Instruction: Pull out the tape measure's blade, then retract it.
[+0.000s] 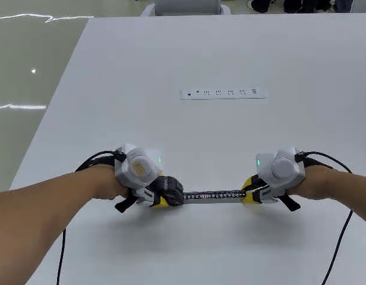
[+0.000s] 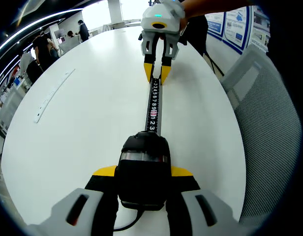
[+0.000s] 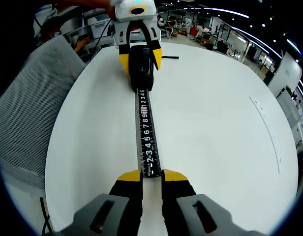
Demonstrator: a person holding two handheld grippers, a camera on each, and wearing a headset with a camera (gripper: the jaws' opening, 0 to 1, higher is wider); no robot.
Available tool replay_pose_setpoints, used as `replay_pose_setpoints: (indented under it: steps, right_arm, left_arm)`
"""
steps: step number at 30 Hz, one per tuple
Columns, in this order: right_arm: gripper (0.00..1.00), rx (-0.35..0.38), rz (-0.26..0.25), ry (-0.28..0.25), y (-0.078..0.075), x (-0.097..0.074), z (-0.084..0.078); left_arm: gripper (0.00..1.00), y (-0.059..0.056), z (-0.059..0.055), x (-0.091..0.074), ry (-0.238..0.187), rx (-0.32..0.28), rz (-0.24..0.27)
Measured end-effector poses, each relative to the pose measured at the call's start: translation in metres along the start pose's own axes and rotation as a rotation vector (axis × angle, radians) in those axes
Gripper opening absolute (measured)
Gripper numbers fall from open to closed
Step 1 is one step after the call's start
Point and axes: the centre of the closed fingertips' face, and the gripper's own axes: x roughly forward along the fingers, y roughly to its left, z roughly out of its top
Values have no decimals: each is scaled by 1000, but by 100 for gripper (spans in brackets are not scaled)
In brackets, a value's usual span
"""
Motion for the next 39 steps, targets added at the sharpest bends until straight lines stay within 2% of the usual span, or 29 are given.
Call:
replay_pose_setpoints:
  steps: [39]
  right_arm:
    - [13, 11, -5, 25, -3, -14, -23]
  left_arm:
    - [33, 0, -1, 0, 4, -15, -3]
